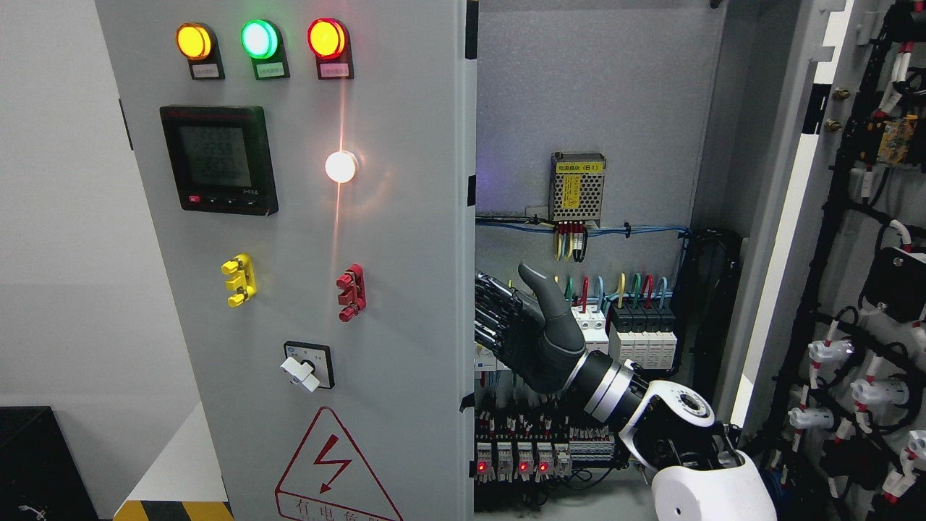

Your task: Open door with both hands

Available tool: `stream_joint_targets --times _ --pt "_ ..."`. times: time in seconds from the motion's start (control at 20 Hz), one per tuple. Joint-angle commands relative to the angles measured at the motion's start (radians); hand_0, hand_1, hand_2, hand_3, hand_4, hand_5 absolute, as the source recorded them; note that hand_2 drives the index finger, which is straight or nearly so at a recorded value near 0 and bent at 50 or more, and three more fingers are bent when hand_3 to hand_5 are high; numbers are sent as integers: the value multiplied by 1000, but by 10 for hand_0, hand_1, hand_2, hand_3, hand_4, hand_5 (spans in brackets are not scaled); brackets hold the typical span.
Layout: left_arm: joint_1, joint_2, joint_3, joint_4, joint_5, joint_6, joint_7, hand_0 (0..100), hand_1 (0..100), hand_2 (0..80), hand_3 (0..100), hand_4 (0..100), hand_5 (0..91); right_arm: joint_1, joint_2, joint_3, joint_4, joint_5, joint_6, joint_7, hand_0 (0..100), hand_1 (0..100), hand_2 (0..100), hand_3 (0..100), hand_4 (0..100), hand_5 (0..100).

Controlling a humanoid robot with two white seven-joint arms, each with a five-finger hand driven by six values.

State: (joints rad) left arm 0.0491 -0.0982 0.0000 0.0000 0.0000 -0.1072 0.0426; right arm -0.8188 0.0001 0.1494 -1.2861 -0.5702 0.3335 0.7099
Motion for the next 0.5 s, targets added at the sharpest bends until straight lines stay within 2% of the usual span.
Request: stream_joint_targets --times 0.0,0.15,0.3,0.45 --pt "0 0 26 29 34 0 0 0 0 0 0 0 0 38 -31 9 -113 0 -2 0 191 0 0 0 0 0" --pt "0 0 26 29 34 0 0 0 0 0 0 0 0 82 -32 25 -168 0 -2 2 191 0 0 0 0 0" --pt "0 0 26 29 32 0 0 0 0 0 0 0 0 125 -63 58 -220 0 -5 2 191 0 0 0 0 0" --pt "0 0 25 29 34 0 0 0 0 0 0 0 0 155 -68 61 -243 0 -5 17 191 0 0 0 0 0"
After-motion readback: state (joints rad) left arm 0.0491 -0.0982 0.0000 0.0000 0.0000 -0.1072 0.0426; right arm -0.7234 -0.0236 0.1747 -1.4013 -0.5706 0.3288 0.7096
